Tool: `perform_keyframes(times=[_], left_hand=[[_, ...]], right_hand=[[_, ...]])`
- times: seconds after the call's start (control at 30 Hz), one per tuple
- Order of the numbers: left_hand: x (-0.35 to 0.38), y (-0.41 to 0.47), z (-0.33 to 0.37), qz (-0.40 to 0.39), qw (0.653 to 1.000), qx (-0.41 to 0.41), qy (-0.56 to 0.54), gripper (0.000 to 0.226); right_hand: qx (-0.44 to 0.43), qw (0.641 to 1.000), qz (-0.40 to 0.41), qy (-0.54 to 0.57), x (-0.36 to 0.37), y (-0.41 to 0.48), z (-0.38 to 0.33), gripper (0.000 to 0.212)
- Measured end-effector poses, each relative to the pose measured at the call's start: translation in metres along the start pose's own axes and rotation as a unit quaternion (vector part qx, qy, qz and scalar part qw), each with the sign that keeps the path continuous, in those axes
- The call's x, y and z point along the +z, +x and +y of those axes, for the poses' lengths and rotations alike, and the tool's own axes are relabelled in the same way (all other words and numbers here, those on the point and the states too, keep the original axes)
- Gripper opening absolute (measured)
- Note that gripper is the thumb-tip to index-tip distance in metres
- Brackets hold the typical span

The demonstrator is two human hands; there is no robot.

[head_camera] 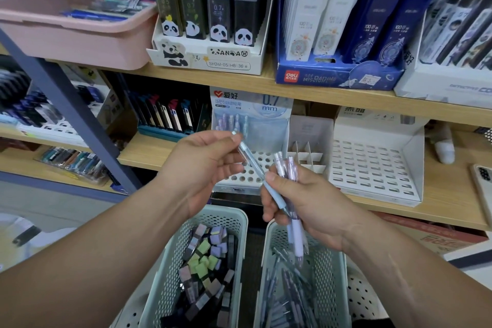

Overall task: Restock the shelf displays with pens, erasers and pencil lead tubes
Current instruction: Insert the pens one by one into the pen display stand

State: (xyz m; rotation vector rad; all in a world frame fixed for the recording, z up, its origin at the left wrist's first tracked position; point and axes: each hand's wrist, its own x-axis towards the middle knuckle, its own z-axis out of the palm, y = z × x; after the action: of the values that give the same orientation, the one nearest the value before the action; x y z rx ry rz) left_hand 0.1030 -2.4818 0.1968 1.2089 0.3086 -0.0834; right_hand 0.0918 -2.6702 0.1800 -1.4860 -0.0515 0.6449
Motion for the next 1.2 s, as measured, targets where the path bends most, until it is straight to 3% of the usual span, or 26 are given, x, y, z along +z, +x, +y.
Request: perform_keyframes(times=[0.1,0.2,0.37,0.7,1.2], left_hand=[[-0.006,0.007,0.013,0.052,0.997,0.050,0.010,0.007],[-0.014,0.012,0.021,0.117,0.979,0.142,0.090,0.005],[-0.012,0.018,0.009,0.154,0.930,0.246,0.228,0.008],[0.008,0.033,-0.010,0.160,0.878,0.266,0.365,0.014],[0.013,0.041,-0.009,0.152,0.817,0.296,0.471,0.011]], right_hand=[[0.025,0.996,0.083,0.012,-0.005,0.005,0.003,0.019],[0.038,0.987,0.156,0.031,-0.017,0.009,0.005,0.018],[0.039,0.985,0.166,0.023,-0.023,0.008,0.005,0.010],[0.039,0.985,0.166,0.005,-0.028,-0.002,0.001,0.015],[0.036,0.987,0.151,0.049,-0.039,-0.010,-0.003,0.016]])
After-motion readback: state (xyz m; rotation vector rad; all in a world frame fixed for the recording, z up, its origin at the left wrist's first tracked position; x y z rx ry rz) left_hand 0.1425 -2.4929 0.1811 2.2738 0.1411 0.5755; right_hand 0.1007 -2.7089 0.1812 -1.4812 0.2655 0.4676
